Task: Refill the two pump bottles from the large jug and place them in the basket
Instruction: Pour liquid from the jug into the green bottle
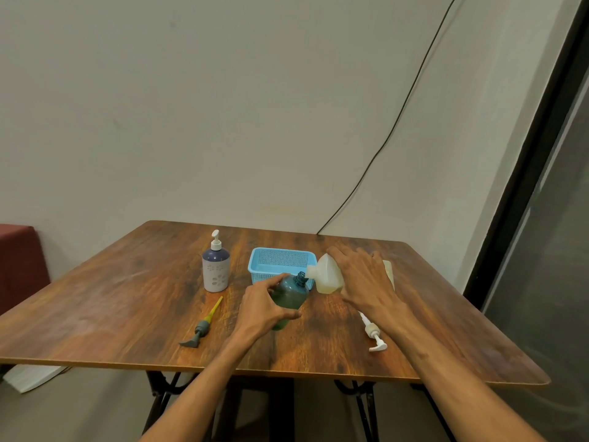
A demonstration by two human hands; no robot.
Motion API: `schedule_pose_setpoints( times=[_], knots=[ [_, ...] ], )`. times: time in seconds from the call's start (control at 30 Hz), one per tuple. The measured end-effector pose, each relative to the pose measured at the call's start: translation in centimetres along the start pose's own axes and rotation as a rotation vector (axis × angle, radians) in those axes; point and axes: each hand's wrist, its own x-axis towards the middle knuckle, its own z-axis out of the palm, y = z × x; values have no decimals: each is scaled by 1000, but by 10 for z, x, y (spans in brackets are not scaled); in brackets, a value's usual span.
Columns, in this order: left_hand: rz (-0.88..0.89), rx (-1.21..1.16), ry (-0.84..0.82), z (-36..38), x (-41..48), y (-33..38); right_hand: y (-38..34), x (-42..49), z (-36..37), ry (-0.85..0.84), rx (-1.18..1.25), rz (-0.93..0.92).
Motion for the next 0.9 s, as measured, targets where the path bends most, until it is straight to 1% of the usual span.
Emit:
schedule_pose_setpoints(
  times=[0.9],
  knots=[
    [11, 11, 4, -2, -1, 2, -1, 1, 2, 22, -3, 2]
  ],
)
